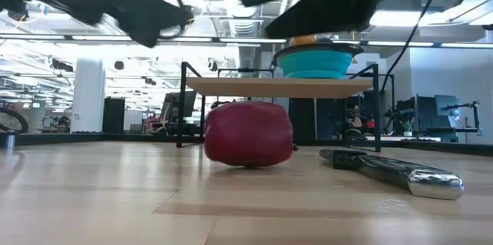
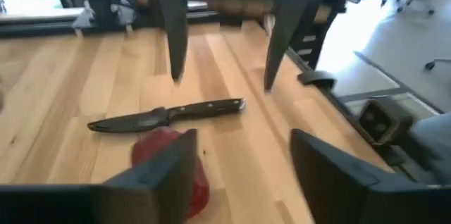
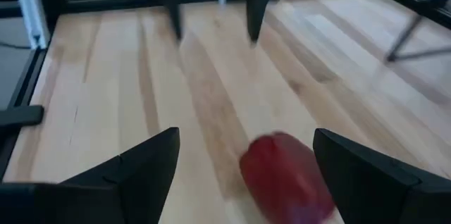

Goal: Pick & Place Fruit
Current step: Put the red apple into the blue strainer bowl on the shelf

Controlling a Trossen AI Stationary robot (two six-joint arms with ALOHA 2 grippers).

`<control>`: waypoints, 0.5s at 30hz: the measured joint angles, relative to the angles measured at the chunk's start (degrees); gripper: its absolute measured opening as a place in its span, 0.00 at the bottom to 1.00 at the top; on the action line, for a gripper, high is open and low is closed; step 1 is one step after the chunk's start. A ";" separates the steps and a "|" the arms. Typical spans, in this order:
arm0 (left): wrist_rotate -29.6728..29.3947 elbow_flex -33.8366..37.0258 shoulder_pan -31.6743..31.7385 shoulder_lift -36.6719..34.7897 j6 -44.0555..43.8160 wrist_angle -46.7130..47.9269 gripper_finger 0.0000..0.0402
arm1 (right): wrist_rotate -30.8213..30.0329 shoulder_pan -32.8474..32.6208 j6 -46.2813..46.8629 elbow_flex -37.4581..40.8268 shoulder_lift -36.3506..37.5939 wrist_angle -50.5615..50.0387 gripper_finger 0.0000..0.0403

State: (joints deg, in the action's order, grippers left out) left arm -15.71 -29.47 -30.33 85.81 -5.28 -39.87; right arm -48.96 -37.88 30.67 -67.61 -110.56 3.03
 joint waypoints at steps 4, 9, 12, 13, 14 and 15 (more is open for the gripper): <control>2.33 -4.94 3.07 7.50 0.24 -0.23 0.74 | -3.02 -3.33 9.48 -0.04 3.84 -10.36 0.79; 2.24 -9.46 6.91 15.56 -1.80 -0.15 0.91 | -6.28 -7.36 19.50 0.00 4.38 -16.10 0.79; 2.11 -10.50 8.66 18.45 -6.97 -0.09 0.97 | -7.27 -8.73 23.51 0.28 4.39 -16.31 0.79; 2.10 -10.66 9.08 19.35 -8.47 -0.12 0.98 | -7.38 -8.98 24.67 0.39 4.39 -16.43 0.79; 2.11 -10.72 9.34 20.06 -9.63 -0.13 0.98 | -7.86 -9.15 25.31 0.44 4.39 -16.57 0.79; 2.06 -10.70 9.53 20.58 -10.52 -0.10 0.99 | -8.23 -9.49 25.79 0.46 4.39 -16.54 0.79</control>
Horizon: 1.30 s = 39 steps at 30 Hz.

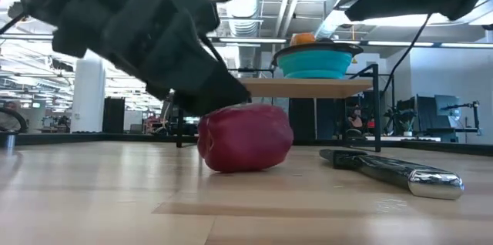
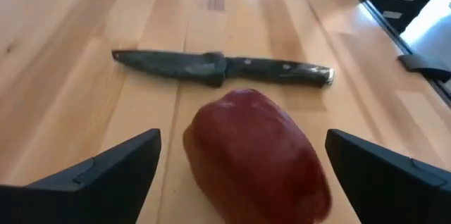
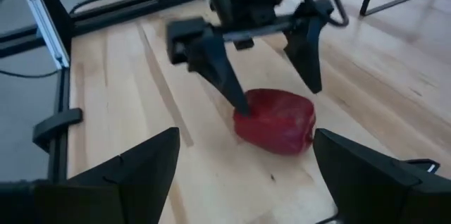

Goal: Pick & Place Fruit
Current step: Put the red apple into the blue strainer bowl on the shelf

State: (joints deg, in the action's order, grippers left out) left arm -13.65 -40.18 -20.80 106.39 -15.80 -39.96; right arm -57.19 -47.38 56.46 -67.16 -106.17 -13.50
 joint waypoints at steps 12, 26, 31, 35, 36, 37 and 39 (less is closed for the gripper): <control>0.07 0.02 0.22 3.26 -7.35 -0.04 0.83 | -1.44 2.56 0.59 -0.04 -0.92 1.83 0.79; 13.84 0.63 -0.02 -3.07 0.63 0.97 0.51 | 3.21 1.64 10.70 0.00 -9.42 0.86 0.79; 18.86 1.06 -0.22 -8.51 7.74 1.22 0.59 | 6.18 3.56 -0.49 -0.04 -8.90 7.61 0.79; 18.98 1.06 -0.20 -10.80 8.46 1.37 0.67 | 8.02 6.83 -14.45 -0.08 -8.90 16.99 0.79; 18.95 1.06 -0.20 -11.21 8.49 1.55 0.68 | 8.91 7.66 -17.47 -0.07 -8.90 18.36 0.79; 18.96 1.06 -0.20 -11.49 8.49 1.49 0.67 | 9.78 8.42 -19.97 -0.07 -8.90 19.80 0.79; 18.97 1.06 -0.20 -11.63 8.49 1.26 0.65 | 11.23 9.48 -23.92 -0.07 -8.61 22.22 0.79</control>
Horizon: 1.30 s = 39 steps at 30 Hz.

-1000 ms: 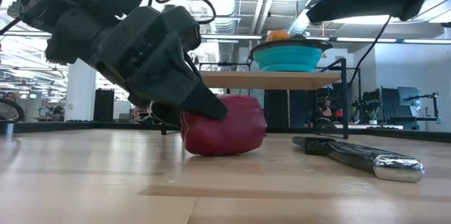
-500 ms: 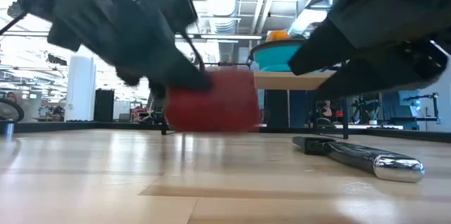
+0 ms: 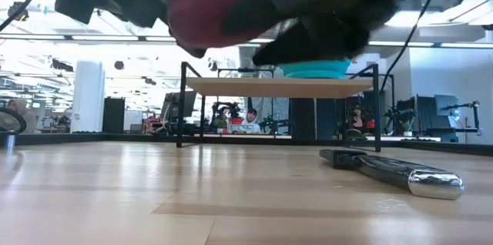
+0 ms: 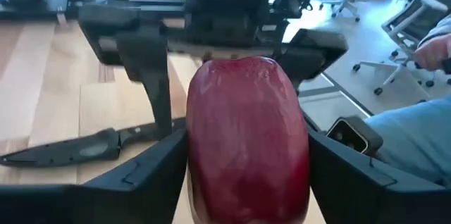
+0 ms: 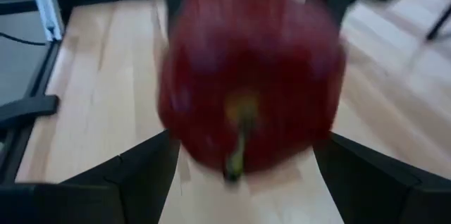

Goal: Pick & Place Fruit
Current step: Put the red apple into the blue strainer bowl on the shelf

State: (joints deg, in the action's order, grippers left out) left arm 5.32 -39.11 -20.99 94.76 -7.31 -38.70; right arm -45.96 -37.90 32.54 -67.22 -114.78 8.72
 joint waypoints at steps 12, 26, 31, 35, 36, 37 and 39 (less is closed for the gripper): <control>-1.01 0.00 -0.02 0.04 0.02 0.13 0.62 | 4.77 0.95 -4.87 0.00 4.87 1.65 0.78; -0.98 0.00 1.37 0.18 1.09 -0.52 0.72 | 7.77 2.30 3.45 -0.09 4.90 -4.77 0.55; -0.96 -0.02 4.23 0.11 1.09 -0.03 0.83 | 7.75 -0.88 16.58 0.02 6.63 -16.49 0.59; -0.86 -0.02 6.10 0.11 1.09 0.05 0.89 | 7.25 -3.61 25.67 0.02 11.08 -26.59 0.60; -0.87 -0.02 6.33 0.11 1.09 -0.01 0.90 | 6.76 -4.04 27.61 0.02 12.77 -29.27 0.60; -0.85 -0.02 6.52 0.11 1.09 -0.03 0.91 | 6.01 -4.31 29.53 0.00 14.87 -32.29 0.59; -0.80 -0.02 6.51 0.11 1.09 0.07 0.92 | 3.70 -4.50 32.05 0.00 19.31 -38.24 0.58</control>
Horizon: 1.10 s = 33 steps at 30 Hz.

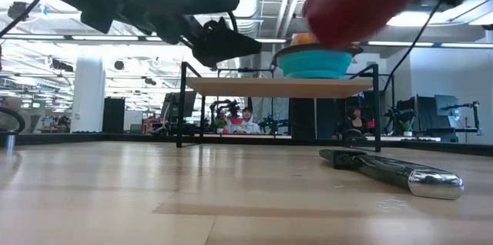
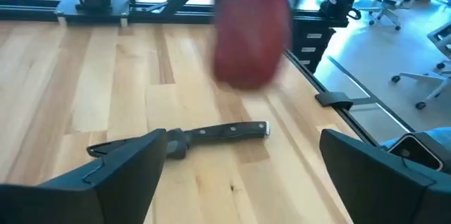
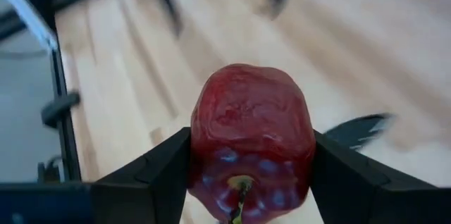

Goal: Pick & Place Fruit
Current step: Put the red apple into the blue strainer bowl on the shelf

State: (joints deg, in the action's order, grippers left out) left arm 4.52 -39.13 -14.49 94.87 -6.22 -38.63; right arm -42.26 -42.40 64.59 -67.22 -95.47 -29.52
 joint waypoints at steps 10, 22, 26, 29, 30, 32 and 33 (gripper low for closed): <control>-1.76 0.00 -3.81 0.00 -0.02 -0.09 0.89 | -6.12 21.09 -18.24 -2.91 25.32 -12.77 0.58; -2.02 0.00 -5.37 0.00 0.00 -0.96 0.85 | 18.99 68.54 -35.17 -6.86 30.88 -12.07 0.58; -2.02 0.00 -5.37 0.00 -0.02 -1.37 0.85 | 24.12 74.39 -35.00 -6.84 28.53 -11.79 0.59; -2.02 0.00 -5.37 0.00 -0.02 -1.40 0.85 | 25.73 75.94 -34.69 -6.84 26.83 -11.65 0.59; -2.02 0.00 -5.37 0.00 -0.02 -1.44 0.84 | 25.80 76.24 -34.64 -6.84 26.29 -11.65 0.59; -2.00 0.00 -5.37 0.00 -0.02 -1.46 0.84 | 25.83 76.39 -34.56 -6.84 25.24 -11.61 0.59; -2.00 0.00 -5.37 0.00 -0.02 -1.57 0.84 | 25.80 76.34 -34.47 -6.84 24.72 -11.61 0.59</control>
State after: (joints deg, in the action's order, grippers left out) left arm 2.52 -39.13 -19.86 94.87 -6.24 -40.20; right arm -16.46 33.94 30.12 -74.06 -70.75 -41.13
